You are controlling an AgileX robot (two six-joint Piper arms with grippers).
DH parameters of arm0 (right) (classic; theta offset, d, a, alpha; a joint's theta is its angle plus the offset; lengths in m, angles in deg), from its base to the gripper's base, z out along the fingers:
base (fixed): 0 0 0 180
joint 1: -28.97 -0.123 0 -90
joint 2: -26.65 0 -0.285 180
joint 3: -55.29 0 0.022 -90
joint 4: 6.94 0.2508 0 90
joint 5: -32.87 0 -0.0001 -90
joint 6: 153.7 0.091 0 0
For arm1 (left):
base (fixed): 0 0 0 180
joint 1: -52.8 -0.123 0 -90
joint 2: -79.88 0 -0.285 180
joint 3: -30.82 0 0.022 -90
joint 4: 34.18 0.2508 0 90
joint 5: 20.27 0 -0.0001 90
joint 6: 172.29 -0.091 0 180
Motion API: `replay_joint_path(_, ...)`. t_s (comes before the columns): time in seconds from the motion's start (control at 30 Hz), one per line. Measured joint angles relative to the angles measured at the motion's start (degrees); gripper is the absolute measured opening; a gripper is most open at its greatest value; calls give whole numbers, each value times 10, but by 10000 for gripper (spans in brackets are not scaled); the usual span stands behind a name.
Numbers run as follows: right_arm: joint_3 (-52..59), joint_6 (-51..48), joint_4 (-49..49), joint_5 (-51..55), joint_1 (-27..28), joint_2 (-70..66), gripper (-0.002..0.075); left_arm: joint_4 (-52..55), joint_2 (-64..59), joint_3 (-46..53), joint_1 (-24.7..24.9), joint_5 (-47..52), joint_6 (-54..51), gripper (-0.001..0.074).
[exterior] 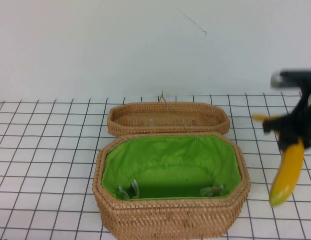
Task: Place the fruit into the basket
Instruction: Pick up the banana on the table, then place the banana on the basket
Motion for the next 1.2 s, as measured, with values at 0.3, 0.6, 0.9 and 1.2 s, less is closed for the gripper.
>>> replay_joint_path(0.3, -196, -154, 30, 31, -17, 49, 279, 0, 0, 0, 0, 0, 0, 0)
replay_joint_path(0.6, -241, -539, 173, 6, -121, 36, 279, 0, 0, 0, 0, 0, 0, 0)
replay_joint_path(0.9, -240, -661, 174, 33, -196, -56, 279, 0, 0, 0, 0, 0, 0, 0)
replay_joint_path(1.2, -240, -662, 173, 75, -207, -155, 300, 0, 0, 0, 0, 0, 0, 0)
